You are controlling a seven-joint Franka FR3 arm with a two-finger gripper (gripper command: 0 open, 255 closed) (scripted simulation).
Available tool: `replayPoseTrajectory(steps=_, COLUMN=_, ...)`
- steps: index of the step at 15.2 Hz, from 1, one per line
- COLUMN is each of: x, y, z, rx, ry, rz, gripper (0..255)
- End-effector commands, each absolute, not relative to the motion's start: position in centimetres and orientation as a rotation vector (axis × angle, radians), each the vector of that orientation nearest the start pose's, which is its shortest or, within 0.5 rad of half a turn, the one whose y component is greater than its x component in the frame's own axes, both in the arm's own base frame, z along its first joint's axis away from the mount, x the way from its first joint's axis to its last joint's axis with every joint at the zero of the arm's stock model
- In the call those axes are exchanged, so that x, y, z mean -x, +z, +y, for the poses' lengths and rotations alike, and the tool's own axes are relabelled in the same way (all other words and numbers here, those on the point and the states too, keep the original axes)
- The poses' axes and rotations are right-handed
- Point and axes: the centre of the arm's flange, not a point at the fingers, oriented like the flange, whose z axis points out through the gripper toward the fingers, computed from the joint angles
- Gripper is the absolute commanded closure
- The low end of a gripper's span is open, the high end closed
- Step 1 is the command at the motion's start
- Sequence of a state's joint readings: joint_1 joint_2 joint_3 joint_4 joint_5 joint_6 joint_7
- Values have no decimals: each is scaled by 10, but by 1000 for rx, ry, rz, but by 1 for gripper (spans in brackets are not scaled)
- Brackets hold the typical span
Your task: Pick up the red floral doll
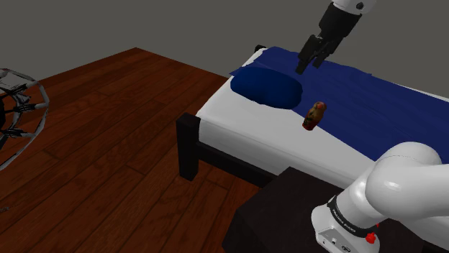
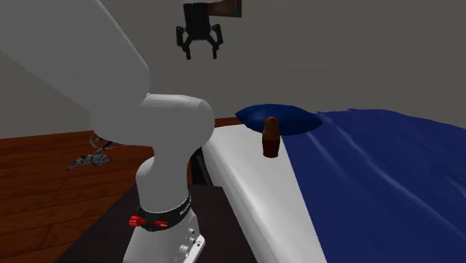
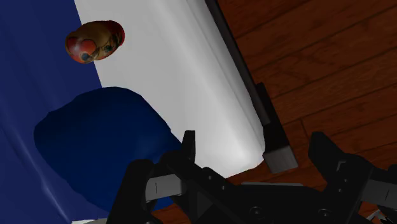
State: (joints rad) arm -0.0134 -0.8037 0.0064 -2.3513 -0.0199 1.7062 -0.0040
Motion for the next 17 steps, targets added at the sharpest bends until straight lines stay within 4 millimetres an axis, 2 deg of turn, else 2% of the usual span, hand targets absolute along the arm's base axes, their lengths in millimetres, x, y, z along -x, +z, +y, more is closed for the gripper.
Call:
replayPoseTrajectory(steps=1, x=-316, y=611, z=-3, rx=3157, ry=-251, rz=6, gripper=0)
replayPoseTrajectory(steps=17, x=-314, y=485, z=-162, rx=3223, ry=-118, rz=91, gripper=0)
